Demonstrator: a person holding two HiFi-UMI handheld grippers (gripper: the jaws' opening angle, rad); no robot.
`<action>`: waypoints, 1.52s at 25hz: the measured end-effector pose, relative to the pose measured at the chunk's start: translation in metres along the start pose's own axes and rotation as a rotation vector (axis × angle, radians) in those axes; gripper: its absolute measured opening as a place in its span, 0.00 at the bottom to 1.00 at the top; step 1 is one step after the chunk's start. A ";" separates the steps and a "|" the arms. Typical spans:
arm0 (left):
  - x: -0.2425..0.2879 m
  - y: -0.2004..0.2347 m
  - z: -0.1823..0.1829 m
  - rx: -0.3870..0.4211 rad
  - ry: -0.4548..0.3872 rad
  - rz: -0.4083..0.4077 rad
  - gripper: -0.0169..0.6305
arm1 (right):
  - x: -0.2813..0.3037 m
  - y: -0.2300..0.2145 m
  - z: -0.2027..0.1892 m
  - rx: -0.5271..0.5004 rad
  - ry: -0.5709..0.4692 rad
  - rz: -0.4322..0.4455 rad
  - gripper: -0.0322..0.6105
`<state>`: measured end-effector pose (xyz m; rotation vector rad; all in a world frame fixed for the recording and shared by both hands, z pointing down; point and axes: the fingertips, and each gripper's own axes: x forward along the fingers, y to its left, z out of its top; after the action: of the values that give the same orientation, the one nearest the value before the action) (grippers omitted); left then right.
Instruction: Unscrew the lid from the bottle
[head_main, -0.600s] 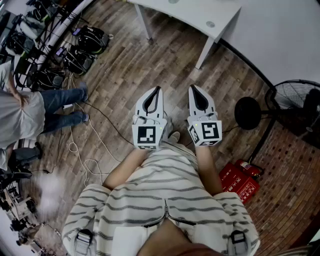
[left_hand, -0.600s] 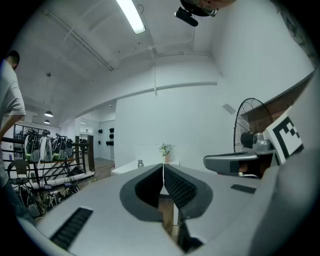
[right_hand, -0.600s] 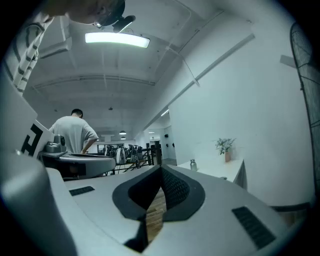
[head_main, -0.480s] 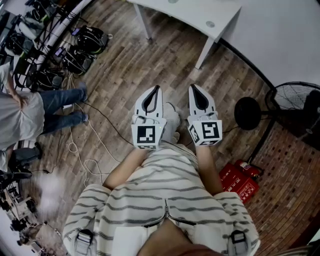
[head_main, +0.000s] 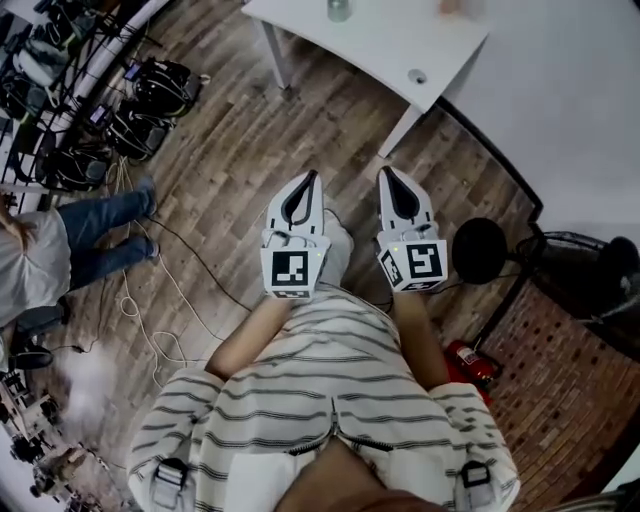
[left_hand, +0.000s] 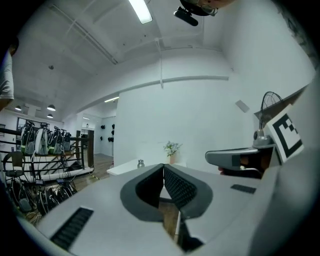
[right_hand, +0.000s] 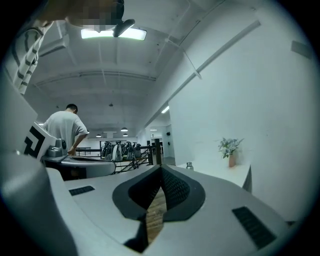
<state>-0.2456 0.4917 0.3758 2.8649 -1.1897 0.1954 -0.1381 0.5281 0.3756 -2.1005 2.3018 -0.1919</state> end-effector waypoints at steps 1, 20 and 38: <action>0.016 0.003 0.001 -0.005 0.005 0.003 0.03 | 0.013 -0.010 0.004 -0.007 0.005 0.003 0.06; 0.223 0.078 0.029 -0.015 0.062 0.050 0.03 | 0.214 -0.121 0.036 -0.015 0.071 0.062 0.06; 0.425 0.139 0.039 -0.008 0.074 0.097 0.03 | 0.416 -0.219 0.057 -0.052 0.042 0.198 0.06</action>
<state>-0.0431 0.0915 0.3894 2.7690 -1.3123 0.2961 0.0454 0.0918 0.3701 -1.8904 2.5459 -0.1751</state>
